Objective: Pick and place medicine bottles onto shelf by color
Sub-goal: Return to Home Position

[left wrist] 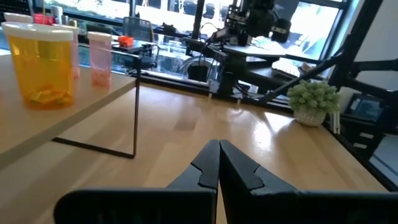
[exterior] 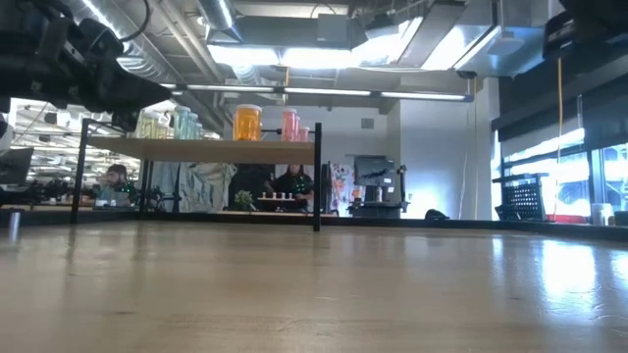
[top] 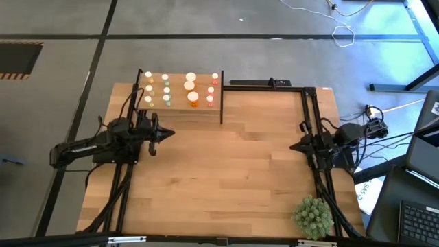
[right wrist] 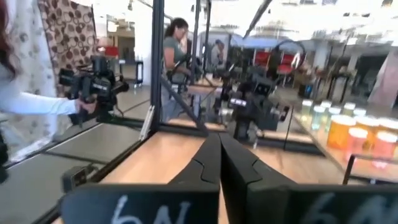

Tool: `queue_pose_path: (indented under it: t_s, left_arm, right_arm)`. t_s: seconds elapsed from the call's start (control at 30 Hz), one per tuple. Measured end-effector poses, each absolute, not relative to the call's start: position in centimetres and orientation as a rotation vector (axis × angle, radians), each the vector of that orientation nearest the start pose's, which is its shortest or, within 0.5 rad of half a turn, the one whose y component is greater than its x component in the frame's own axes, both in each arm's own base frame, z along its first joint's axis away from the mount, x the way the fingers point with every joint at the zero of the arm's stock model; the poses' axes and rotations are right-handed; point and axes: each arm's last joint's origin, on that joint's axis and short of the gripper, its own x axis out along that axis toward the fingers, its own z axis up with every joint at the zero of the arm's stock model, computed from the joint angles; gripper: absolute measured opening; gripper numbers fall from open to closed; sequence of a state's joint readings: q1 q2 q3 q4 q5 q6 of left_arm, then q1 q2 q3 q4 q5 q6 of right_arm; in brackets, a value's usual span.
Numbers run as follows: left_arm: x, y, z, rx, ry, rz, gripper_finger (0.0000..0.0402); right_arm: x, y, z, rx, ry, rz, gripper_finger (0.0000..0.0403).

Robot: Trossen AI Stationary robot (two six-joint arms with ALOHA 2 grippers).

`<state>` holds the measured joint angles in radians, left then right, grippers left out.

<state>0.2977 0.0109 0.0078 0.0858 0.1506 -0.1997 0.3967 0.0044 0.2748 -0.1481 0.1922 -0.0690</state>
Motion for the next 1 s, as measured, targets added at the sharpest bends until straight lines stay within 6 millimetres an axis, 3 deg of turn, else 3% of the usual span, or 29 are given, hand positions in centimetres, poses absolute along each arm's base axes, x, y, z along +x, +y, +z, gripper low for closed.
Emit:
queue_pose_path:
  t_s: [0.3,1.0]
  left_arm:
    - [9.4,2.4,17.7,-0.169,-0.126,0.133,0.0]
    - [9.4,2.5,17.6,-0.155,-0.12,0.145,0.0]
  right_arm:
    - [9.0,3.2,18.3,-0.146,-0.198,0.187,0.0]
    - [9.2,3.2,17.2,-0.168,-0.079,0.198,0.0026]
